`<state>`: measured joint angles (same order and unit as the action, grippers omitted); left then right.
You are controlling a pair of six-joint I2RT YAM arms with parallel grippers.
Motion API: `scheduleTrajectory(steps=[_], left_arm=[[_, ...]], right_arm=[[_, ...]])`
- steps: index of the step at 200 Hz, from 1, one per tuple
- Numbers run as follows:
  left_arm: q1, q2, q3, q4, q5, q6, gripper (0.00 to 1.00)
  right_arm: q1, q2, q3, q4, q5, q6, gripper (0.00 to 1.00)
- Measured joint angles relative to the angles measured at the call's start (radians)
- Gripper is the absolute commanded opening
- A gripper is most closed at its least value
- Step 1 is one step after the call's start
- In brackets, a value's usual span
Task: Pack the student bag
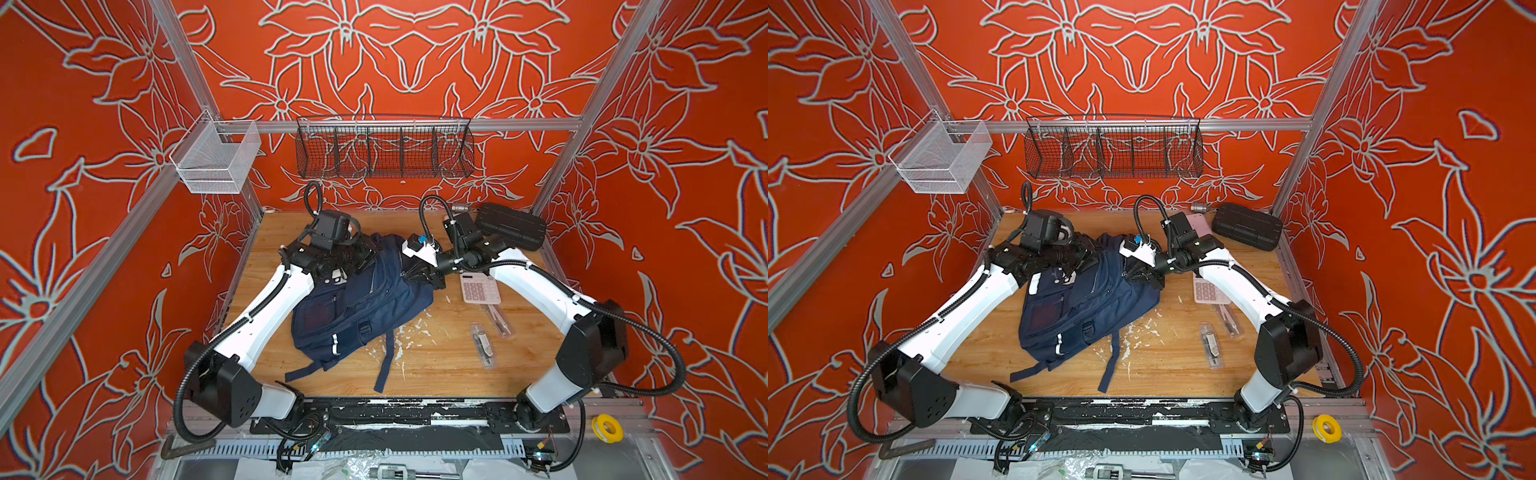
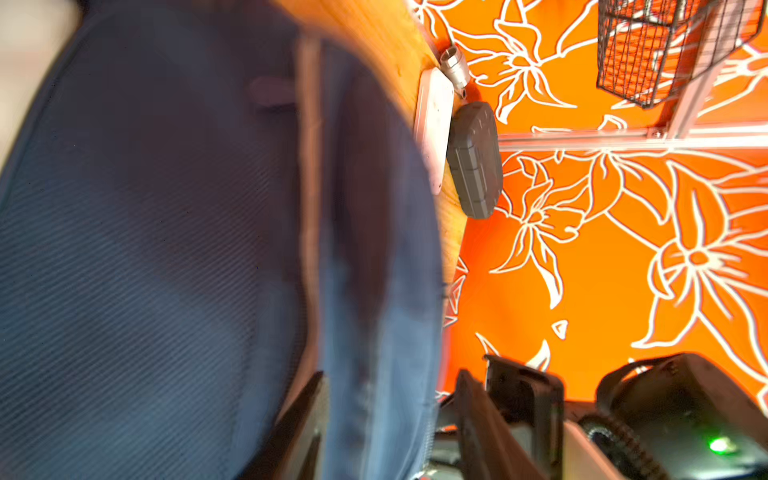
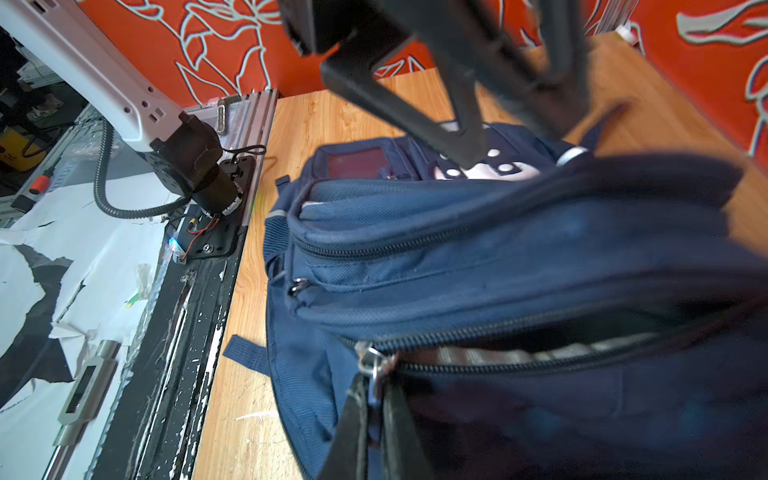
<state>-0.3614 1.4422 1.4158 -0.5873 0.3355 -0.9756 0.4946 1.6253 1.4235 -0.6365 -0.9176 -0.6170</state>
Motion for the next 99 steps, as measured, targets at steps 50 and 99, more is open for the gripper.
scheduleTrajectory(steps=[50, 99], left_arm=[[-0.067, 0.087, 0.150, -0.167, -0.071, 0.332, 0.53], [-0.120, 0.169, 0.204, -0.365, -0.126, 0.532, 0.49]], right_arm=[[-0.015, 0.016, 0.000, -0.014, -0.008, -0.011, 0.00], [-0.019, 0.023, 0.000, -0.013, -0.015, -0.011, 0.00]])
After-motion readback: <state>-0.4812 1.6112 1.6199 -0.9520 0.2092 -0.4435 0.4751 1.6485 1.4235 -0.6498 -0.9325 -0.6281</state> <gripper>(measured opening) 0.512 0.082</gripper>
